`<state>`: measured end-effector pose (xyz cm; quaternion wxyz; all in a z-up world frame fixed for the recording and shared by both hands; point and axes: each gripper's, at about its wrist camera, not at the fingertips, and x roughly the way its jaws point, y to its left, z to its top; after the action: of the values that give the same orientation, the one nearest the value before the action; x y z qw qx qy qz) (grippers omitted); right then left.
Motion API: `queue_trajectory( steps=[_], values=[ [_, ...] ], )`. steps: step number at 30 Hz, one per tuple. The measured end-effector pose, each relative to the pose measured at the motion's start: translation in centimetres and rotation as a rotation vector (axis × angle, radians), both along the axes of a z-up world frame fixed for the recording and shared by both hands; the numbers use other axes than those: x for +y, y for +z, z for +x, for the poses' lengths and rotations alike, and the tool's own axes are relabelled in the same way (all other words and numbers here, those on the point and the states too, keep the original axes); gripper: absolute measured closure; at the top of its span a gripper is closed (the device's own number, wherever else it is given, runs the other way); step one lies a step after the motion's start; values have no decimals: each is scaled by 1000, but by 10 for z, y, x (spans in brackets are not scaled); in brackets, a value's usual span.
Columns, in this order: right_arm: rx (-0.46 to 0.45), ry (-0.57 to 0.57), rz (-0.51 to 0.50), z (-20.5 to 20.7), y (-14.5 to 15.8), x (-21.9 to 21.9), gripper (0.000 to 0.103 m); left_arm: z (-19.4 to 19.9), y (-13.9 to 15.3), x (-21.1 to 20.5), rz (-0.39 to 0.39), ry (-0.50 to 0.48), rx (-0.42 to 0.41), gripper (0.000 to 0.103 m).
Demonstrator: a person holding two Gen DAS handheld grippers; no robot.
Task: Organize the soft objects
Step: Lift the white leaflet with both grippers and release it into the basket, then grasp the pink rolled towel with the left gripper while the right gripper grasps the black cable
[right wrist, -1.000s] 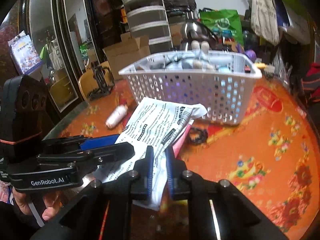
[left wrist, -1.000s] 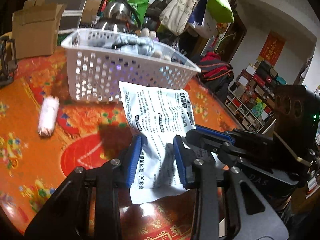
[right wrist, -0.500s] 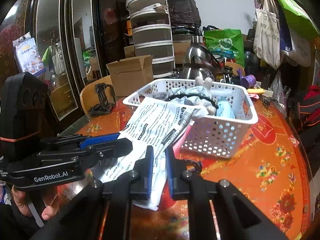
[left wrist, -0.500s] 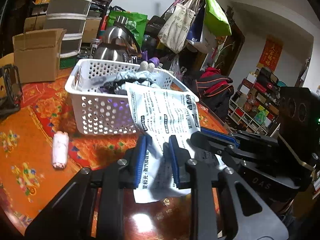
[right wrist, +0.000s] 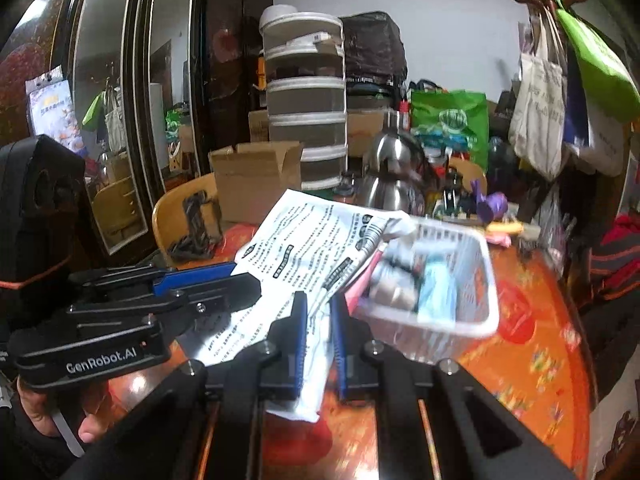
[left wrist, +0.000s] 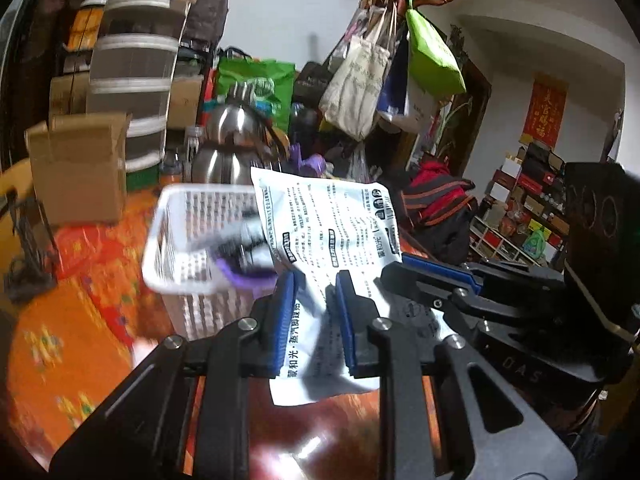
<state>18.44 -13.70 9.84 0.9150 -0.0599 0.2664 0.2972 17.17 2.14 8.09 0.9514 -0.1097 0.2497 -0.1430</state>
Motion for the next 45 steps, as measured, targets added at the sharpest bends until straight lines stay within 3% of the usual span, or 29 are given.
queue_trajectory(
  steps=[5,10,16,24,26,30,34,45],
  values=[
    [-27,-3,18,49,28,9,93,37,35,8,22,16,-37,84],
    [-3,-2,13,101,30,22,93,88,52,22,29,33,-12,84],
    [61,-20,-18,144,8,32,93,145,38,26,52,50,61,84],
    [130,-83,-62,178,-22,28,92,217,-5,24,49,78,214,83],
    [138,-92,-49,180,-22,20,87,222,-5,20,83,93,206,79],
    [118,-132,-42,175,-15,6,56,216,1,20,98,100,176,42],
    [118,-152,-37,172,-11,-4,54,209,5,19,131,126,155,40],
    [117,-183,-5,144,-3,-31,41,180,2,25,127,148,169,37]
  ],
)
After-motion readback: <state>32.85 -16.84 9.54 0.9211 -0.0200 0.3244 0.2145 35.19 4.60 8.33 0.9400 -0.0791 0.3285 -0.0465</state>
